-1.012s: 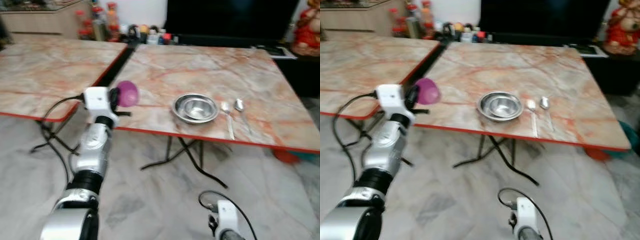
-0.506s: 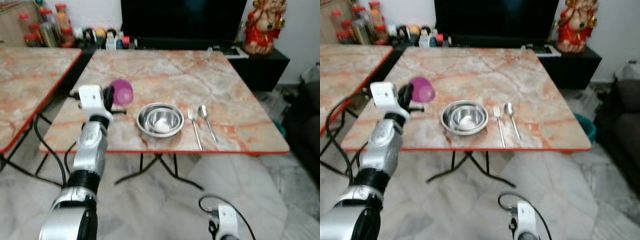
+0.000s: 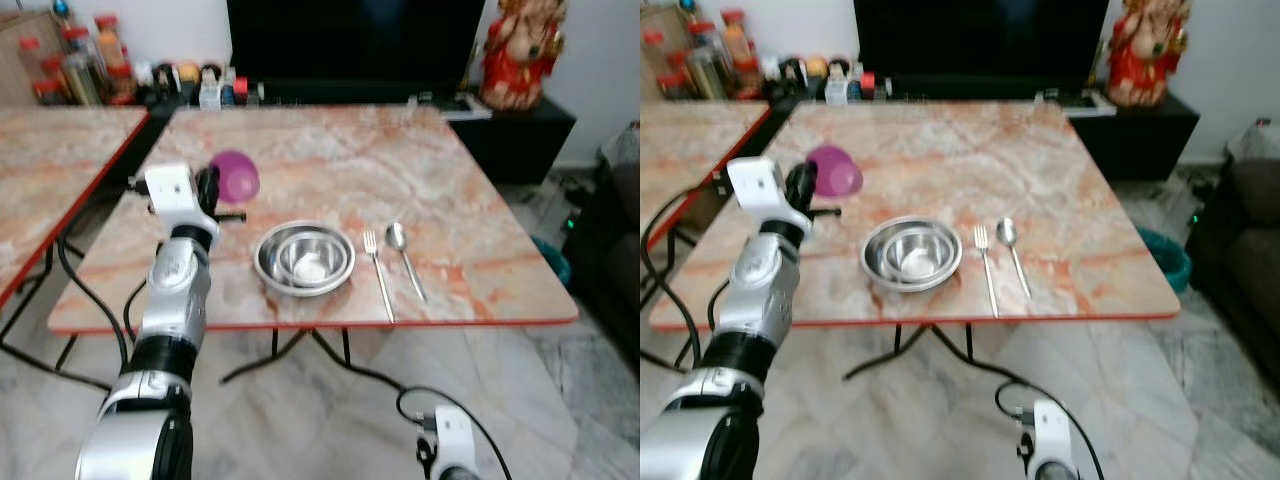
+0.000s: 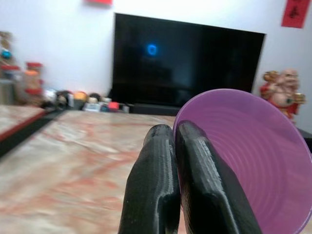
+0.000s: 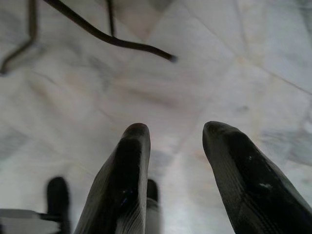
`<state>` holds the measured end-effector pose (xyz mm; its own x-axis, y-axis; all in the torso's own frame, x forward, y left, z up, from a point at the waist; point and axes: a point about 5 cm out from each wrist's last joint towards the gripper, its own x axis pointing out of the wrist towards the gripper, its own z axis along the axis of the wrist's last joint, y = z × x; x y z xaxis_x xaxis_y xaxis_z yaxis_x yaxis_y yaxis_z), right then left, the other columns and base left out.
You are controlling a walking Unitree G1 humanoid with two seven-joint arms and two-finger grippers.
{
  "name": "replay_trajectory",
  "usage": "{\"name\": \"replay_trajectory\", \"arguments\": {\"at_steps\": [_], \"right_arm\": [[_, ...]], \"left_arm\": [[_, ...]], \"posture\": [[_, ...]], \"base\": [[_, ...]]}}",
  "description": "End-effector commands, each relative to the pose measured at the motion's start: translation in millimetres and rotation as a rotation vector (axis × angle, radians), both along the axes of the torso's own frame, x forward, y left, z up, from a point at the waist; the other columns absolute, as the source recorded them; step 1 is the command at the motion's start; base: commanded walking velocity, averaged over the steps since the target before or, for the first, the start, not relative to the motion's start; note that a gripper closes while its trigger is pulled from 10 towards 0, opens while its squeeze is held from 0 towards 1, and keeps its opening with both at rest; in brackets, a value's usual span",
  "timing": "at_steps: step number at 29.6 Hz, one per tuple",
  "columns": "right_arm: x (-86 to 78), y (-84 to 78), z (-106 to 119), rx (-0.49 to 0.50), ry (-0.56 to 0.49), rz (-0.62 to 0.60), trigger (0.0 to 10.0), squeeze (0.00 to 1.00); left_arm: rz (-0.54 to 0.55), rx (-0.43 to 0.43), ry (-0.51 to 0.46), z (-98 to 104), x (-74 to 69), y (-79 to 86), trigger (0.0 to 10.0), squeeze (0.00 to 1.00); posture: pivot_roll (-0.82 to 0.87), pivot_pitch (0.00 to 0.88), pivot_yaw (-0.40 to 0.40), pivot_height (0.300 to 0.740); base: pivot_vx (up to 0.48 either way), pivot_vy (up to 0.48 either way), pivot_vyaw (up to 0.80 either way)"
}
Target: Setting the table
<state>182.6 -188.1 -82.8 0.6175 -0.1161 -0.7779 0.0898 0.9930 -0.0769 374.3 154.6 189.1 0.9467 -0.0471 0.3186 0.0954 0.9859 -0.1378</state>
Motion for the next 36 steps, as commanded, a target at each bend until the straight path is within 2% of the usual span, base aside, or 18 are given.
{"name": "replay_trajectory", "arguments": {"at_steps": [1, 7, 22, 32, 36], "right_arm": [[2.1, 0.1, 1, 0.004, -0.007, -0.006, 10.0, 0.00], [2.3, -0.6, 1, 0.001, -0.009, -0.004, 10.0, 0.00], [3.1, 0.4, 1, 0.004, -0.010, -0.002, 10.0, 0.00], [0.8, 2.2, 0, 0.011, -0.006, -0.014, 10.0, 0.00], [1.0, 2.3, 0, 0.014, -0.006, -0.022, 10.0, 0.00]], "left_arm": [[0.009, 0.017, -0.026, 6, 0.4, 3.0, 10.0, 0.00], [0.001, 0.005, -0.028, 7, 0.5, 0.7, 10.0, 0.00], [0.008, 0.012, -0.023, 7, 0.9, 1.9, 10.0, 0.00], [-0.012, 0.030, -0.054, 17, 1.9, -2.9, 10.0, 0.00], [-0.014, 0.031, -0.055, 18, 1.9, -3.1, 10.0, 0.00]], "posture": [[0.05, 0.000, -0.028, 0.740], [0.05, 0.000, -0.028, 0.740], [0.06, 0.000, -0.025, 0.740], [0.05, 0.000, -0.018, 0.740], [0.05, 0.000, -0.016, 0.740]], "base": [[0.000, 0.000, 0.00], [0.000, 0.000, 0.00], [0.000, 0.438, 0.00], [0.000, 0.000, 0.00], [0.337, 0.000, 0.00]]}}
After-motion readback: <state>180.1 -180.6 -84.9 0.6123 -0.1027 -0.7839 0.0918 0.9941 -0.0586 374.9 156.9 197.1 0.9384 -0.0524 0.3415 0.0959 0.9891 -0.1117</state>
